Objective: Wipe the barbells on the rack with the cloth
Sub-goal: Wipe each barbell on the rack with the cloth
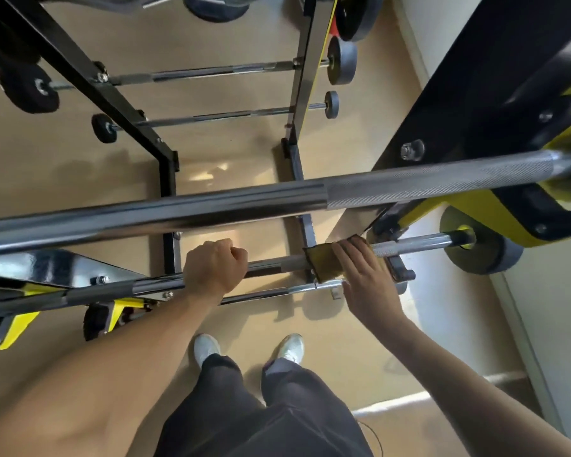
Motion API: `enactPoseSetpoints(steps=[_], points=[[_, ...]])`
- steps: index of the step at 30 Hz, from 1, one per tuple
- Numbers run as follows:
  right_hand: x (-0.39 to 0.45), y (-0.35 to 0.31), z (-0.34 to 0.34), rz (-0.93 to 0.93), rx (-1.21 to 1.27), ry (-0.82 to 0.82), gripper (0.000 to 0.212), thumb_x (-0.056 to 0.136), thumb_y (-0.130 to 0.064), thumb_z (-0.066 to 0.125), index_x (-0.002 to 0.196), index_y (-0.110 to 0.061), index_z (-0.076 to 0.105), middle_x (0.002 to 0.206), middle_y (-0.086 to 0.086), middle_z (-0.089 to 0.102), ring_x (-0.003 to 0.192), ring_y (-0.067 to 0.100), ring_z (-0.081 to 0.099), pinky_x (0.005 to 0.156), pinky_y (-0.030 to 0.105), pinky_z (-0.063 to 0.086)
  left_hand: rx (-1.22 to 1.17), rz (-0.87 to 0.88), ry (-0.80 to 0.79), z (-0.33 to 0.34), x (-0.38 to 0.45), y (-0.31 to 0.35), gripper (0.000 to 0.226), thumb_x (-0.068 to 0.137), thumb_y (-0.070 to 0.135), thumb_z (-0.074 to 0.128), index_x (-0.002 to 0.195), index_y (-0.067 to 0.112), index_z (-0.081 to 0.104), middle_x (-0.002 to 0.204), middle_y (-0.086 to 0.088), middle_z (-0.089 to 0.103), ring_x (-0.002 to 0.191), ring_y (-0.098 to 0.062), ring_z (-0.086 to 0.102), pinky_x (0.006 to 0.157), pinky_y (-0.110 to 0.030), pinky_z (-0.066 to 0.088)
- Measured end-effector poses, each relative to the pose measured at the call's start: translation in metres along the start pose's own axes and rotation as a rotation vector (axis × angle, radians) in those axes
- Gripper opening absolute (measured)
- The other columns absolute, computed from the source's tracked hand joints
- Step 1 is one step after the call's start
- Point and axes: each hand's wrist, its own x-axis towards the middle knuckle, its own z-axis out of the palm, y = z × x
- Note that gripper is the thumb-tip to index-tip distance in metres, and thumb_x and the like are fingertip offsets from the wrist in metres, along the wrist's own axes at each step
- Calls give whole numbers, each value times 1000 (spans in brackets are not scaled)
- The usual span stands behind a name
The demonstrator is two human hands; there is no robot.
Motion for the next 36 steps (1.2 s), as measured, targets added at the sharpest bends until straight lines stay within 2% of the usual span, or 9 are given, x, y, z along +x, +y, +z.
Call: enactPoseSetpoints(steps=[3,7,11,14,18,24,28,31,36], points=[[33,-12,-10,-61,-55,-74,48,80,-33,78,121,-20,55,117,2,65,112,25,59,103,44,40,6,-14,-6,3,1,-2,34,89,29,48,63,12,61,50,1,54,44,-20,52,48,-25,46],[67,-43,-14,-116,-113,-209,19,88,-23,69,102,-20,56,91,-5,61,73,13,47,87,34,45,15,-13,-5,6,2,-4,40,87,35,39,65,13,63,50,0,56,45,-21,55,50,-32,55],[67,-61,-14,-140,-82,-235,20,94,-27,62,109,-17,53,99,-1,60,84,15,54,89,35,45,36,8,8,10,3,-6,39,86,34,37,60,13,58,47,0,52,42,-22,52,49,-33,53],[71,-97,-10,-304,-27,-227,32,95,-37,59,116,-14,54,106,3,62,96,19,61,89,37,48,49,38,66,11,4,-4,36,87,30,43,57,13,54,46,2,47,41,-21,46,45,-25,39],[72,-87,-24,-358,-2,-277,29,92,-30,64,116,-17,53,98,0,63,83,16,60,76,32,51,16,39,92,12,3,-8,40,87,36,36,57,15,53,47,3,48,41,-17,47,43,-25,42],[58,23,-49,16,-84,-304,6,95,-25,61,94,-21,57,79,-4,62,70,14,61,64,28,53,37,20,87,14,2,-8,40,86,34,36,57,14,55,45,3,47,40,-17,48,43,-23,42],[67,1,-36,0,-158,-324,16,98,-30,53,87,-25,44,69,-7,53,63,16,53,57,29,40,69,-6,86,15,2,-7,39,86,33,36,58,13,56,47,0,50,41,-21,49,44,-26,46],[72,-29,-26,-49,-63,-360,8,98,-28,54,94,-22,51,72,-7,52,66,15,53,62,31,46,91,23,88,16,2,-7,39,87,32,37,59,13,57,45,1,48,39,-18,47,43,-24,44],[64,-50,-13,-236,54,-166,12,93,-26,62,102,-20,57,81,-4,59,69,15,55,68,30,50,124,20,114,17,3,-8,36,87,31,41,59,14,56,46,3,47,40,-18,44,46,-20,27]])
